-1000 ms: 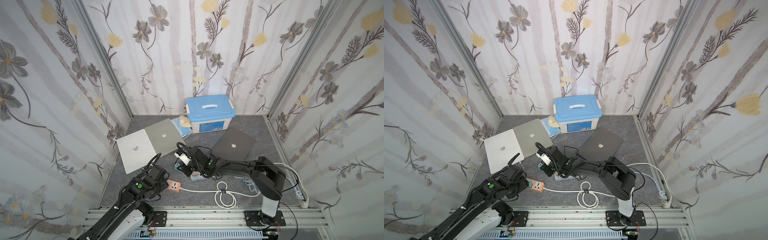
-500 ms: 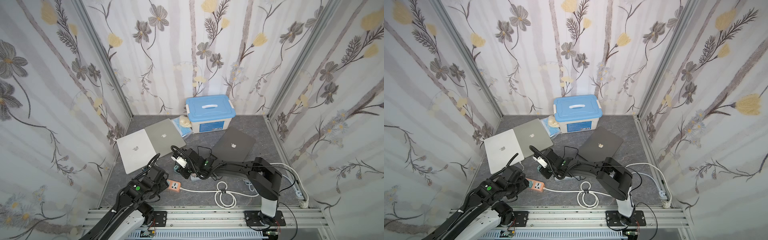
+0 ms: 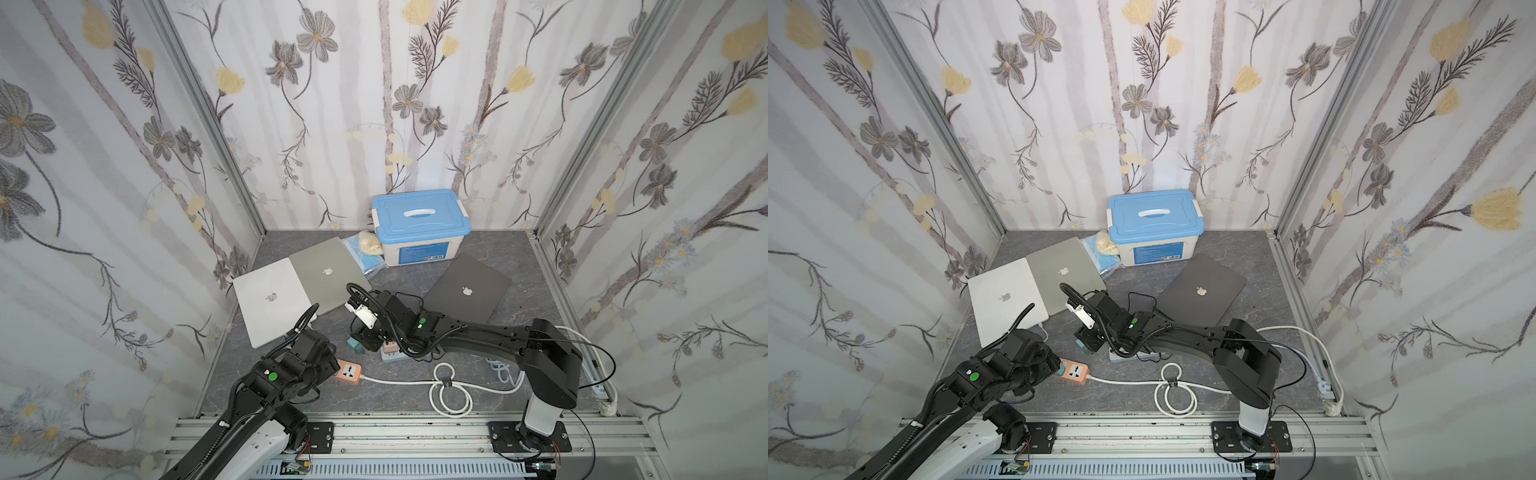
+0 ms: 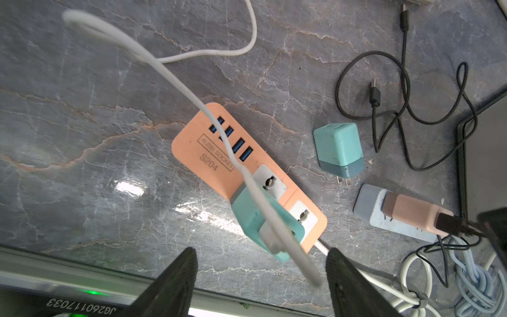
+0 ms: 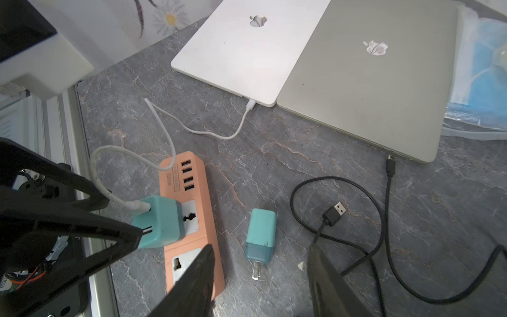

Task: Unplug the laptop charger
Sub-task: Place the plug at the center of the board, then remove the charging cable from the laptop.

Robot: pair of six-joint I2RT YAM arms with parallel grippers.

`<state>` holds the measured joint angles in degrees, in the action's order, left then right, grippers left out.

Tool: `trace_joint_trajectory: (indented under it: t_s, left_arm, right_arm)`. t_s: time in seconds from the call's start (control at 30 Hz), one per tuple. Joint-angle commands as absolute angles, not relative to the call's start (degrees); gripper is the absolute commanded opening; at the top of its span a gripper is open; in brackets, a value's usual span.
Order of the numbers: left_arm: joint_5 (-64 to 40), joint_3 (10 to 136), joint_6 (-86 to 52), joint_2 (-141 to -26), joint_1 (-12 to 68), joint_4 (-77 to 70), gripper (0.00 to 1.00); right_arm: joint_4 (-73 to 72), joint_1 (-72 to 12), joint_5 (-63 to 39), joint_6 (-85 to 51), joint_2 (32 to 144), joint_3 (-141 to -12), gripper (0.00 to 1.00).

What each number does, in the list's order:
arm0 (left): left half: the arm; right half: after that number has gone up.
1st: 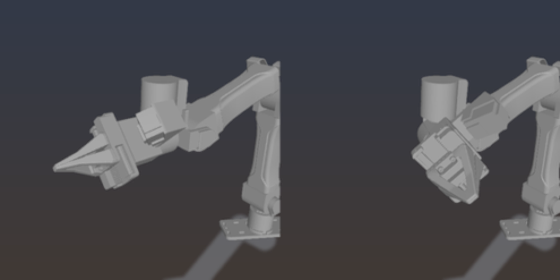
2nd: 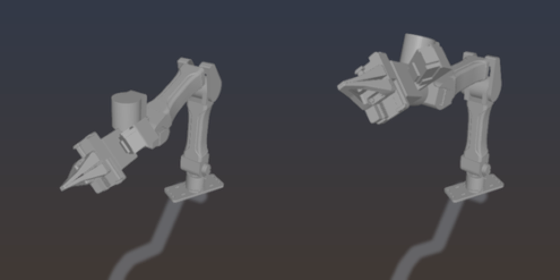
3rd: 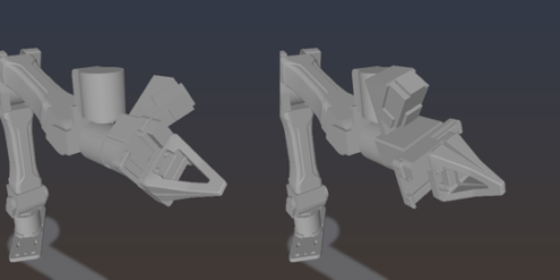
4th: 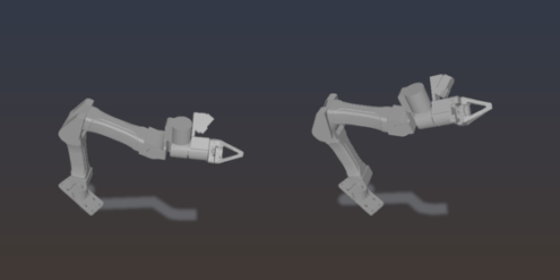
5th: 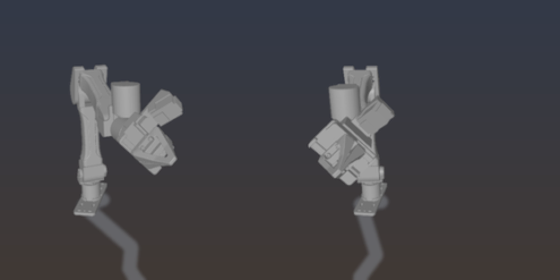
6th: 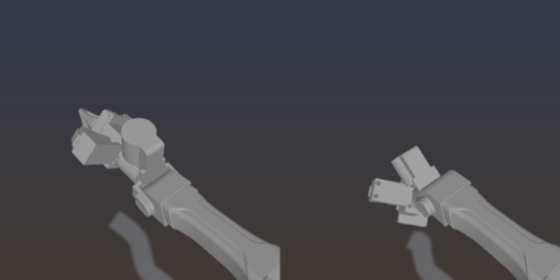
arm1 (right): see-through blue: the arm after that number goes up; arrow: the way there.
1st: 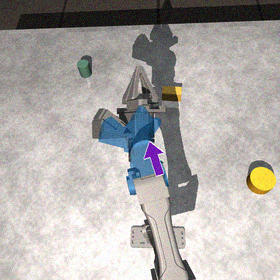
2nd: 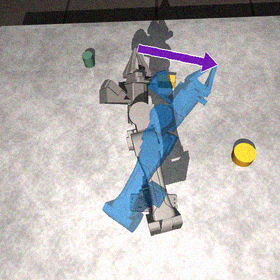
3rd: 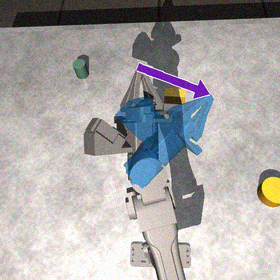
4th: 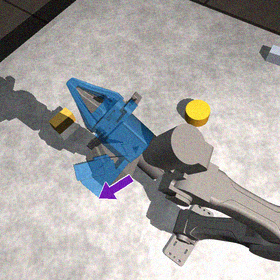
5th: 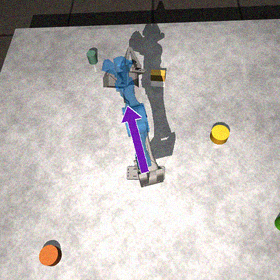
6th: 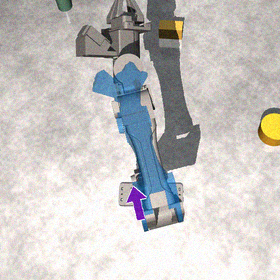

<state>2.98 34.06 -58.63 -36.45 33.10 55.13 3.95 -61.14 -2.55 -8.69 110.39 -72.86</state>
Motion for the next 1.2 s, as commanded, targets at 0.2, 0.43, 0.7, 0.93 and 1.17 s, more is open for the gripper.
trace_joint_trajectory:
  t_s: [0.2, 0.43, 0.7, 0.93, 1.17]
  left_arm:
    - [13.08, 54.26, -50.95, -38.21, 32.10, 63.42, 0.77]
    - [6.75, 61.96, -39.78, -48.80, 18.90, 58.78, 0.82]
    - [-13.57, 57.47, -35.61, -56.55, -8.40, 47.85, 0.83]
    - [-14.67, 50.99, -37.73, -62.42, -11.04, 39.64, 0.84]
    - [-14.62, 49.48, -38.06, -66.32, -13.92, 36.33, 0.84]
  right_arm:
    - [3.81, -60.49, -7.32, -9.08, 106.86, -77.86, 0.60]
    - [12.51, -58.62, -12.15, -10.81, 124.10, -100.62, 0.59]
    - [21.16, -57.67, -18.30, -11.29, 142.36, -125.37, 0.59]
    - [23.00, -57.79, -21.42, -12.28, 151.94, -134.00, 0.58]
    - [20.62, -57.80, -23.69, -14.34, 156.65, -134.70, 0.57]
